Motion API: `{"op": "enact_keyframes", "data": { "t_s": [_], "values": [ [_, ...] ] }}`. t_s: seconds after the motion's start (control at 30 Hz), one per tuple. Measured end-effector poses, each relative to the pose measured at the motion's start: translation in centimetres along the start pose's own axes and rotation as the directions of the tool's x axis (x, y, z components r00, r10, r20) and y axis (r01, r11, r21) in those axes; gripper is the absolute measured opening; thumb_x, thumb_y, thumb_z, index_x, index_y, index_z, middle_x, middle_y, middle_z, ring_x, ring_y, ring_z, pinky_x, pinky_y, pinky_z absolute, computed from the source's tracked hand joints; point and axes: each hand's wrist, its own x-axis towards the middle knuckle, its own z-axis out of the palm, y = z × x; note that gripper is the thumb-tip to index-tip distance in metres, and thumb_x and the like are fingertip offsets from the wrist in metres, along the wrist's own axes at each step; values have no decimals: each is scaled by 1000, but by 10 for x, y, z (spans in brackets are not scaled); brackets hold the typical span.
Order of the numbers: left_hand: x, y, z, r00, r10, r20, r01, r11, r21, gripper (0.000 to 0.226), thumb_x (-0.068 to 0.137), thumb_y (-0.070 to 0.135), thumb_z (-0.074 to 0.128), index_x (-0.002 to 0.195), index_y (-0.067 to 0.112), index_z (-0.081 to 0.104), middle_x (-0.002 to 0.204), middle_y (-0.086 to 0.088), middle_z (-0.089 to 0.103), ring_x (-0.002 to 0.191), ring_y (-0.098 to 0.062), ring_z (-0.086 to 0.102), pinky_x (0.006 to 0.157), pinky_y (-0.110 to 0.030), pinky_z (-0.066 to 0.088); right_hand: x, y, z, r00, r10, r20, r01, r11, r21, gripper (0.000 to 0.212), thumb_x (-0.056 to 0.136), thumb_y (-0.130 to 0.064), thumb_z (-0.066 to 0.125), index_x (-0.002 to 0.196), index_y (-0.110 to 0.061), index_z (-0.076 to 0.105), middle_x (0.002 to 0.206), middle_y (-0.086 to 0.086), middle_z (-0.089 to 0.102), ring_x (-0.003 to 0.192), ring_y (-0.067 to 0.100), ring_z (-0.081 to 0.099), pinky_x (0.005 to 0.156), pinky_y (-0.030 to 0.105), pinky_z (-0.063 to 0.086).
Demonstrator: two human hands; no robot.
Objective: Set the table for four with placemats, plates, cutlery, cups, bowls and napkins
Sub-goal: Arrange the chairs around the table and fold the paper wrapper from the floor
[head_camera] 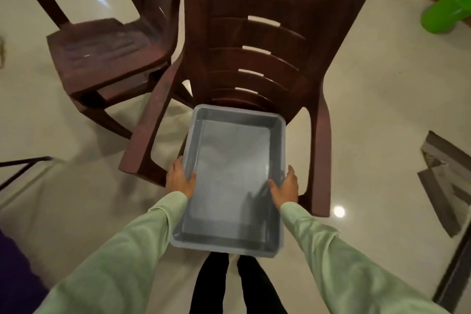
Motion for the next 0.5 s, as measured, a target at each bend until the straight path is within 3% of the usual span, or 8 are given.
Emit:
{"op": "enact_keyframes", "data": {
  "t_s": [0.17,0.3,0.37,0.5],
  "values": [
    [48,-29,35,995,-90,50,92,995,-46,67,92,18,64,150,12,32,142,-19,48,127,-41,48,108,-46,39,47,21,39,994,62,-88,-57,997,57,67,94,-14,60,151,-15,24,149,16,40,136,35,41,113,48,35],
    [70,-36,47,995,-103,6,103,995,-15,49,92,16,62,137,11,44,125,-20,60,112,-40,59,97,-45,48,71,26,47,980,104,-170,-111,993,-32,45,96,-15,54,137,-18,37,125,19,60,112,42,56,95,49,47],
    [72,-35,49,992,-124,-17,124,992,-2,38,93,14,59,129,10,48,118,-21,61,107,-42,59,93,-46,49,76,24,45,978,112,-178,-128,989,-78,33,97,-13,52,128,-13,42,118,19,61,108,42,56,89,46,45],
    [55,-21,35,983,-173,-65,173,985,-9,43,93,16,57,135,14,47,119,-25,61,108,-46,57,95,-49,47,58,14,27,978,88,-190,-105,991,-79,24,97,-11,50,120,-9,44,110,21,60,101,41,58,83,43,46]
  ]
}}
